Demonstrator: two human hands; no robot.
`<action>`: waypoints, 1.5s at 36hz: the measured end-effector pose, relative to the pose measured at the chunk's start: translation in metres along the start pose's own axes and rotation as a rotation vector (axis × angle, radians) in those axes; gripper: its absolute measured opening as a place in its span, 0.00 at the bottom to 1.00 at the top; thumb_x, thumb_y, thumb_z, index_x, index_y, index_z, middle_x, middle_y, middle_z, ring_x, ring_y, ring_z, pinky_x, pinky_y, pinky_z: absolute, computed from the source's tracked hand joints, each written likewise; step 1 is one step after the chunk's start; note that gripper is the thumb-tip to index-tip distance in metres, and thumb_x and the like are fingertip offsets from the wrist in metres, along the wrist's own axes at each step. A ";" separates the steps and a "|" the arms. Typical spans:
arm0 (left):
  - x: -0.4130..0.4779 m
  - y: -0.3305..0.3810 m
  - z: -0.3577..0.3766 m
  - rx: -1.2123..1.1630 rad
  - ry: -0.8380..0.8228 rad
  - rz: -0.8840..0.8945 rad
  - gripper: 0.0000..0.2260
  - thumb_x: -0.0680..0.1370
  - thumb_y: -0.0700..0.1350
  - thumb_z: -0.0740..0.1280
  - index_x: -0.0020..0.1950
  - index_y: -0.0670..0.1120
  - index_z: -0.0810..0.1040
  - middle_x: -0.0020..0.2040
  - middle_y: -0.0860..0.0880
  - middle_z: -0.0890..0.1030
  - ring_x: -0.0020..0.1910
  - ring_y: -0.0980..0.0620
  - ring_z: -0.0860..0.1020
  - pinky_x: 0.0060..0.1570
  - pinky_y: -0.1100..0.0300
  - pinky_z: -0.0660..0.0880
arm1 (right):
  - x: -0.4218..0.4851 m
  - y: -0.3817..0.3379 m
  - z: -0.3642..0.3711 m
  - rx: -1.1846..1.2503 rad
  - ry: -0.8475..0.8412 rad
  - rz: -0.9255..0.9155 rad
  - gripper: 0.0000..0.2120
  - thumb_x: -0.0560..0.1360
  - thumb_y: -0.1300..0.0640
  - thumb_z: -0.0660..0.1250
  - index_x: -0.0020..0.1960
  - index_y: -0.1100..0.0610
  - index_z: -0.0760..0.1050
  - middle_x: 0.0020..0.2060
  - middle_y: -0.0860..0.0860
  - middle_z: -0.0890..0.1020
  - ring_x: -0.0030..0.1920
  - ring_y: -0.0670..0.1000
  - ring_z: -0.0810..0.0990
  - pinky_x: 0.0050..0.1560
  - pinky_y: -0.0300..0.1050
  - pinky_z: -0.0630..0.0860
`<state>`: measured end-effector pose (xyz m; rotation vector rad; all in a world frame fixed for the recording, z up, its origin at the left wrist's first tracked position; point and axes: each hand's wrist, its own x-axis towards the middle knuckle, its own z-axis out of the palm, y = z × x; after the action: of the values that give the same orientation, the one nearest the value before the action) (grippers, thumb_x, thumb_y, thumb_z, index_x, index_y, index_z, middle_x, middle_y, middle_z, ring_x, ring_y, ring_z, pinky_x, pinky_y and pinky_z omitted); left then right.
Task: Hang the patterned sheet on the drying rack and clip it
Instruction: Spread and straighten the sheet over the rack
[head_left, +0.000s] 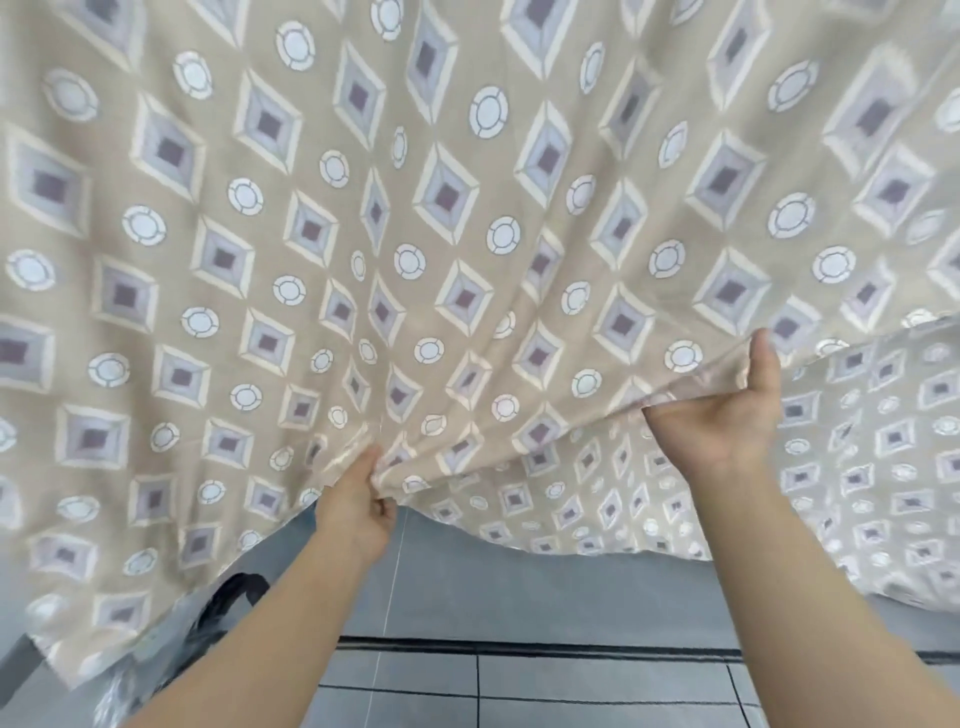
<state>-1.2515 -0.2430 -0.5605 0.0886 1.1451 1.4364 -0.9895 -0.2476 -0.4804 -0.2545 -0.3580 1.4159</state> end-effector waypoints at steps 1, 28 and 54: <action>-0.004 -0.001 0.002 0.021 -0.025 -0.021 0.04 0.75 0.43 0.68 0.41 0.49 0.75 0.33 0.54 0.77 0.22 0.61 0.72 0.19 0.72 0.67 | -0.004 -0.009 -0.002 -0.004 0.012 -0.025 0.45 0.50 0.49 0.81 0.65 0.48 0.71 0.66 0.48 0.74 0.65 0.53 0.74 0.66 0.49 0.65; -0.046 -0.069 0.080 0.213 -0.376 -0.135 0.03 0.78 0.43 0.64 0.47 0.46 0.71 0.46 0.51 0.76 0.59 0.52 0.72 0.58 0.57 0.68 | -0.056 -0.020 -0.053 -1.113 0.504 -0.092 0.13 0.77 0.49 0.62 0.41 0.59 0.71 0.34 0.52 0.75 0.37 0.51 0.76 0.40 0.43 0.74; -0.036 -0.082 0.051 0.494 -0.420 -0.213 0.05 0.78 0.47 0.63 0.52 0.50 0.74 0.60 0.49 0.72 0.64 0.51 0.70 0.64 0.53 0.64 | -0.074 0.068 -0.094 -1.136 0.430 0.121 0.09 0.80 0.55 0.58 0.46 0.57 0.74 0.30 0.49 0.72 0.30 0.48 0.69 0.24 0.27 0.67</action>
<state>-1.1499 -0.2605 -0.5693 0.5708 1.0930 0.8681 -1.0236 -0.3070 -0.6000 -1.4930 -0.7663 1.0942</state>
